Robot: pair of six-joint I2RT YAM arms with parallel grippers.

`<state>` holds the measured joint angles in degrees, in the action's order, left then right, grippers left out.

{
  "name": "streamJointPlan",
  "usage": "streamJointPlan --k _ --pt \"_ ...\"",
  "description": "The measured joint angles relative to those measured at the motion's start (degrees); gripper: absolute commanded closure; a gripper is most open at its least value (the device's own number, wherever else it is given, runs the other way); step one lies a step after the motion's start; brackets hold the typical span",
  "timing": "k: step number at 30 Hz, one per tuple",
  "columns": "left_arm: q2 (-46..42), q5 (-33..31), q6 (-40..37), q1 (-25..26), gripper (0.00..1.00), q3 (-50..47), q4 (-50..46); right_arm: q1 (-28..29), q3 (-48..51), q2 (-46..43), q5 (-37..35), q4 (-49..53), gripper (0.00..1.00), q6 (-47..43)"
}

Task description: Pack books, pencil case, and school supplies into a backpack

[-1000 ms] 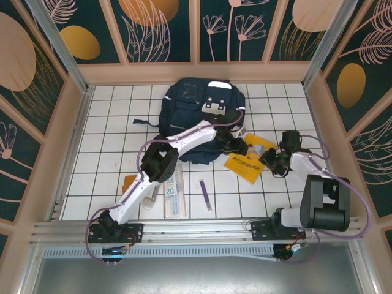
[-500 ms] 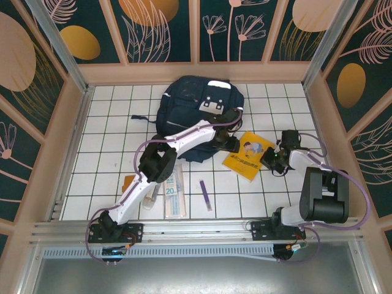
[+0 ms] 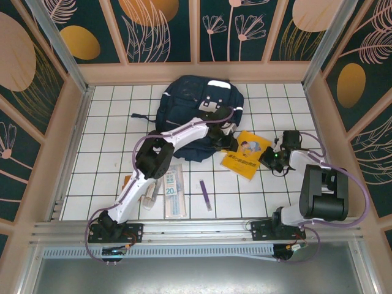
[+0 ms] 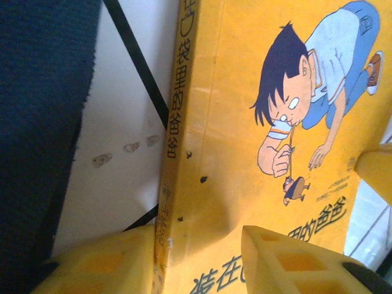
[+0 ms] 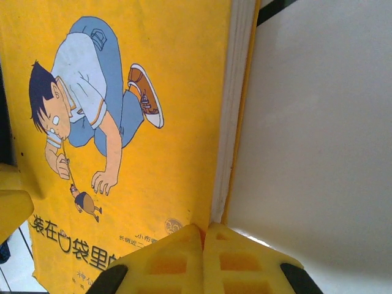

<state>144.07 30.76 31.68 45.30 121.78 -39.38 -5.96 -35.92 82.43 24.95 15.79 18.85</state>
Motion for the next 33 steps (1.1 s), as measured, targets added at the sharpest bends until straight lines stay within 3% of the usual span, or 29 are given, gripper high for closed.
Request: streamJointPlan --k 11,18,21,26,33 --pt "-4.22 3.43 4.83 -0.92 0.73 -8.61 10.14 -0.66 1.73 -0.33 1.77 -3.06 0.95 -0.09" --pt "-5.51 3.41 6.29 -1.05 0.89 -7.61 12.15 -0.66 3.65 -2.08 2.82 -5.4 0.92 0.15" --pt "-6.01 2.86 5.9 -0.98 1.0 -6.99 12.07 -0.59 4.59 -4.07 3.63 -5.81 0.83 0.9" --pt "-8.83 -0.7 5.84 0.07 1.0 -7.17 11.06 0.35 5.35 -10.58 3.76 -6.21 0.58 2.29" --pt "-20.35 -4.92 5.44 0.74 1.0 -12.13 14.4 1.2 5.33 -22.01 4.09 -9.05 0.37 4.42"
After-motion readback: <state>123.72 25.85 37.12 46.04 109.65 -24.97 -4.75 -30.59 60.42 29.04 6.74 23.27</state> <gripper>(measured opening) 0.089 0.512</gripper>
